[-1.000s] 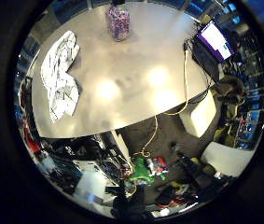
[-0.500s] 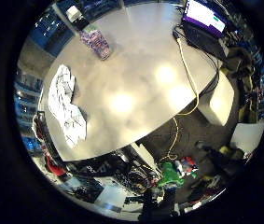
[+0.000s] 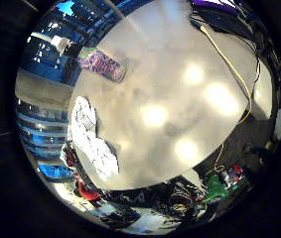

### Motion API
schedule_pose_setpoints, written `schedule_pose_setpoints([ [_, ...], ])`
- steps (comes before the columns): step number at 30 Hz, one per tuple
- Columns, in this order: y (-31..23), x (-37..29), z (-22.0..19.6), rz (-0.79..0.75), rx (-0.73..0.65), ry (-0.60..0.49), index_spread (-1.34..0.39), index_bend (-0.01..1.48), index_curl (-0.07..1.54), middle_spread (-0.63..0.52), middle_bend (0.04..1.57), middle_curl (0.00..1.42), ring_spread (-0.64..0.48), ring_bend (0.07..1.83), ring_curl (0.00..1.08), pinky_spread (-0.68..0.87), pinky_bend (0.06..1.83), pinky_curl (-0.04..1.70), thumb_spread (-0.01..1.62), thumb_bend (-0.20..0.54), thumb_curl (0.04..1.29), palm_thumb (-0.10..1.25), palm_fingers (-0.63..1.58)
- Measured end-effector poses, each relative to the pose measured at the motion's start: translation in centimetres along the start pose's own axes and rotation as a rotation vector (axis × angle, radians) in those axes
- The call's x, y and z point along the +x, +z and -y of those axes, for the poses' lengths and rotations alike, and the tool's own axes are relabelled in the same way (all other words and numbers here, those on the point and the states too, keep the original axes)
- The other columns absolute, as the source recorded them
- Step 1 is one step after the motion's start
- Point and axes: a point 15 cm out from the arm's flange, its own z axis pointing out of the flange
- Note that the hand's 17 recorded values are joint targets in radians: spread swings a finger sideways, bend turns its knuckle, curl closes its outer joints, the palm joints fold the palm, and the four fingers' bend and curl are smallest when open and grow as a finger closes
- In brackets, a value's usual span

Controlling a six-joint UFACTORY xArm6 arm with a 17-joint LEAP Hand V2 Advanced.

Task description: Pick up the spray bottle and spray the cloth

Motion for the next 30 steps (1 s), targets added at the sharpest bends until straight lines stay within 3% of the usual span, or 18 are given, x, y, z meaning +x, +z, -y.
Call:
schedule_pose_setpoints([
  [9, 3.3, 0.8, 1.8, 0.086, 0.013, 0.022, -0.19, 0.15, 0.26, 0.10, 0.20, 0.33, 0.16, 0.32, 0.28, 0.38, 0.43, 0.32, 1.01, -0.026, 0.28, 0.38, 0.04],
  [30, 8.6, 1.8, 6.7, 0.126, -0.006, -0.016, -0.20, 0.15, 0.26, 0.10, 0.20, 0.34, 0.14, 0.33, 0.27, 0.36, 0.43, 0.31, 1.00, -0.026, 0.28, 0.42, 0.04],
])
